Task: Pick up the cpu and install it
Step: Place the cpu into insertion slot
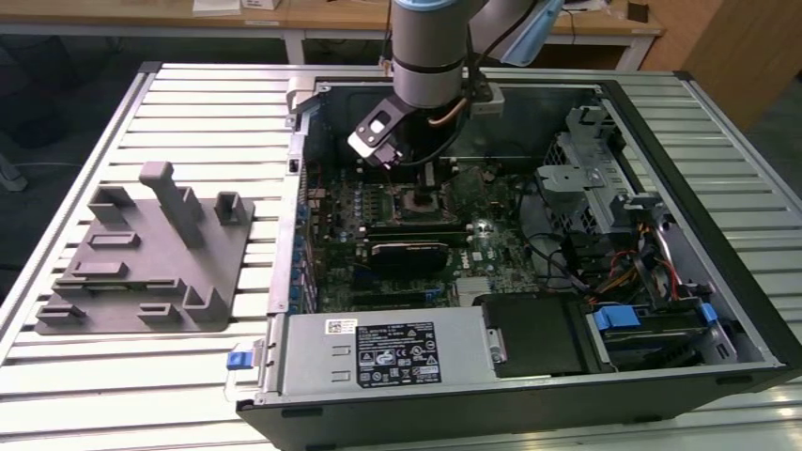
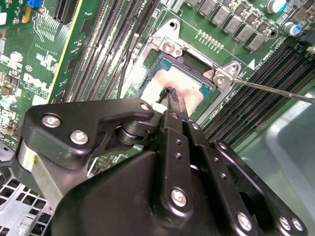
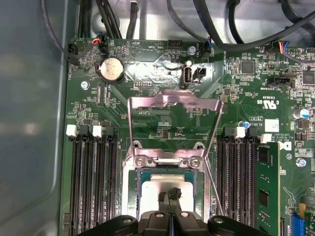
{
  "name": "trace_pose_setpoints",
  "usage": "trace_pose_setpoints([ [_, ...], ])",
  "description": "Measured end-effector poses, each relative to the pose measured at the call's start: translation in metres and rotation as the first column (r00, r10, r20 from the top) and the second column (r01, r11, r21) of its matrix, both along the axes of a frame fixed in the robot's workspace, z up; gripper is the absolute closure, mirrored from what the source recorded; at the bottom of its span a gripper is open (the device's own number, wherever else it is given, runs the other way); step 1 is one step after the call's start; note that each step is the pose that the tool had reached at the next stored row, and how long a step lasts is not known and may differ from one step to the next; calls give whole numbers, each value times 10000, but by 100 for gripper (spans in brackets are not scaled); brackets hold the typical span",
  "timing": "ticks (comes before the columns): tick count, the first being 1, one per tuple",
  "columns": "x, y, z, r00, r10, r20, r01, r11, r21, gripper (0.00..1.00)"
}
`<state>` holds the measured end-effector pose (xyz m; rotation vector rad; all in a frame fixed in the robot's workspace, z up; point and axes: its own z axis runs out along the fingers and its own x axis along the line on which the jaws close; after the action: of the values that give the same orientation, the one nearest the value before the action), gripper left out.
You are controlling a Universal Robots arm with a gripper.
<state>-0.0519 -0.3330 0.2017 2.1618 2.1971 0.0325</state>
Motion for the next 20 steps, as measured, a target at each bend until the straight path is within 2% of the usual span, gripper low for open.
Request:
trace_pose_setpoints([
  [20,-1,0,-38,10000,-1,-1,1,10000,11,89],
])
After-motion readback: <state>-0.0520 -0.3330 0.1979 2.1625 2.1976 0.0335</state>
